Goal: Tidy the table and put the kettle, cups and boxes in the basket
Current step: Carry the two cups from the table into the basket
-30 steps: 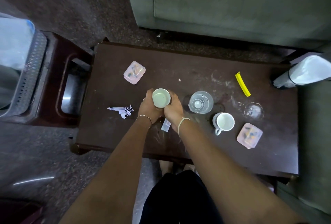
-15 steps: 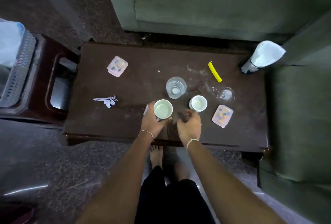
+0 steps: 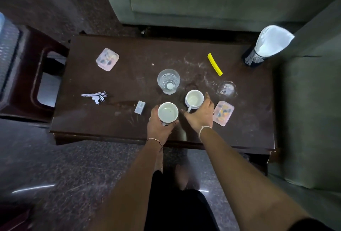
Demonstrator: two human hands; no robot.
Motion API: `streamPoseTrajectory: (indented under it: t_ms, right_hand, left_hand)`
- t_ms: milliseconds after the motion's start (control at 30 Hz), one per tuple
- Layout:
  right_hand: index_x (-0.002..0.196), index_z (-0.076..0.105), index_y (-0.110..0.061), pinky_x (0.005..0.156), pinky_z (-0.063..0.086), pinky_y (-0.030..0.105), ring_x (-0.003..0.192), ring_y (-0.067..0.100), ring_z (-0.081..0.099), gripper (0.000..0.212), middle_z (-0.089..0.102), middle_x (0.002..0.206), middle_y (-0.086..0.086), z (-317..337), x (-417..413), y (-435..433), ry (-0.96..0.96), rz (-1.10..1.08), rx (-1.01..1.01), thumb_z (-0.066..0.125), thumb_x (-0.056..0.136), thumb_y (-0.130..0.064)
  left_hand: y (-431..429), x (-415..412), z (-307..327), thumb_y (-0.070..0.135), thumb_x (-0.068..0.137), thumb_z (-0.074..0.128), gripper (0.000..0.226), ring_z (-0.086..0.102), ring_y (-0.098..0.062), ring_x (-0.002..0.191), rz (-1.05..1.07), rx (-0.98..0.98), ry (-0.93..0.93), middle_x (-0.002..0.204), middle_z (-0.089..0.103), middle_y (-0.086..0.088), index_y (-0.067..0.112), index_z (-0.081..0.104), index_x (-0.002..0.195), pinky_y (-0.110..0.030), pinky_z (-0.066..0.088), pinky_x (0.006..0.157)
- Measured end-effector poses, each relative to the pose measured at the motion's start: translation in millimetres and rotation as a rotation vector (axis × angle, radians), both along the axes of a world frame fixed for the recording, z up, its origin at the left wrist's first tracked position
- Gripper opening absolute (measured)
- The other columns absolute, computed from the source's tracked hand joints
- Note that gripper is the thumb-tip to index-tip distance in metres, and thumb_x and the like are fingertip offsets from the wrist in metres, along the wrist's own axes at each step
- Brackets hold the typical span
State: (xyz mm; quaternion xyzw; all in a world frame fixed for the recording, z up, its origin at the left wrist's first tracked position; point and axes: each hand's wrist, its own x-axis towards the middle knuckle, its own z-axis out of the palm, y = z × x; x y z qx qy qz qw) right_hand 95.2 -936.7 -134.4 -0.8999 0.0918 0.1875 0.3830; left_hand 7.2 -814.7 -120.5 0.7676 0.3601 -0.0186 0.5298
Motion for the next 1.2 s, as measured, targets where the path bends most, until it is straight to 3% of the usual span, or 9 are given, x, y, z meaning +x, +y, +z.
streamPoseTrajectory:
  t_ms: [100,233,400,533,700,833,933,1000,1200]
  right_hand:
    - [0.148,0.022,-0.010,0.111,0.031,0.040,0.139,0.030,0.031,0.107,0.035,0.147,0.013,-12,12,3,0.021,-0.005,-0.055,0.085,0.065,-0.035]
    - [0.140,0.033,-0.006,0.107,0.035,0.041,0.130,0.034,0.041,0.089,0.042,0.141,0.014,-23,20,11,0.021,-0.039,-0.067,0.082,0.071,-0.031]
    - [0.132,0.038,-0.010,0.099,0.043,0.039,0.121,0.034,0.050,0.078,0.052,0.133,0.010,-27,24,14,0.044,-0.116,0.018,0.082,0.070,-0.030]
    - [0.126,0.040,-0.014,0.089,0.052,0.048,0.107,0.036,0.060,0.069,0.057,0.123,0.011,-21,22,11,0.062,-0.134,0.062,0.078,0.072,-0.030]
    - [0.122,0.042,-0.015,0.085,0.053,0.047,0.099,0.035,0.064,0.067,0.060,0.117,0.010,6,12,4,0.026,-0.061,0.065,0.078,0.070,-0.038]
    - [0.099,0.040,-0.020,0.072,0.045,0.029,0.093,0.027,0.061,0.057,0.060,0.105,0.006,44,-3,2,-0.058,-0.060,0.090,0.079,0.064,-0.041]
    - [0.095,0.036,-0.024,0.067,0.047,0.030,0.085,0.024,0.063,0.058,0.062,0.099,0.003,82,-17,7,-0.050,-0.025,0.145,0.078,0.059,-0.038]
    - [0.095,0.035,-0.025,0.069,0.052,0.034,0.083,0.023,0.064,0.058,0.064,0.095,0.001,110,-29,14,-0.047,0.005,0.169,0.077,0.057,-0.036]
    - [0.097,0.039,-0.027,0.050,0.038,0.012,0.067,0.005,0.061,0.055,0.062,0.085,-0.008,188,-71,46,-0.109,0.132,0.258,0.080,0.060,-0.031]
  left_hand:
    - [-2,0,-10,0.018,0.064,0.086,0.074,0.054,-0.017,0.109,0.033,0.000,0.012,0.119,0.058,0.003,0.020,0.044,0.125,-0.039,0.053,0.090]
    - [-2,-1,-15,0.017,0.063,0.086,0.074,0.057,-0.022,0.107,0.069,-0.031,0.041,0.117,0.057,0.003,0.025,0.044,0.124,-0.049,0.057,0.080]
    - [-1,-1,-10,0.018,0.063,0.086,0.073,0.059,-0.019,0.098,0.100,-0.061,0.043,0.117,0.058,0.001,0.030,0.044,0.122,-0.039,0.060,0.060]
    - [-1,0,-2,0.019,0.064,0.085,0.072,0.058,-0.023,0.105,0.096,-0.064,0.028,0.117,0.058,0.003,0.028,0.045,0.122,-0.044,0.060,0.069]
    - [-2,-2,19,0.017,0.065,0.084,0.069,0.059,-0.018,0.098,0.118,-0.091,-0.025,0.106,0.059,0.009,0.025,0.047,0.123,-0.035,0.059,0.060]
    - [2,-6,51,0.019,0.065,0.085,0.068,0.056,-0.013,0.100,0.107,-0.051,-0.074,0.107,0.060,0.009,0.019,0.048,0.122,-0.020,0.049,0.081]
    - [7,-17,83,0.017,0.065,0.085,0.063,0.054,-0.008,0.096,0.117,-0.047,-0.126,0.102,0.060,0.012,0.020,0.049,0.117,0.003,0.038,0.072]
    - [12,-30,105,0.018,0.065,0.085,0.063,0.056,-0.010,0.095,0.122,-0.040,-0.138,0.104,0.061,0.007,0.025,0.048,0.115,0.000,0.039,0.070]
    - [41,-77,165,0.021,0.063,0.086,0.066,0.060,-0.013,0.099,0.210,-0.009,-0.198,0.106,0.063,0.007,0.023,0.050,0.119,-0.020,0.044,0.082]
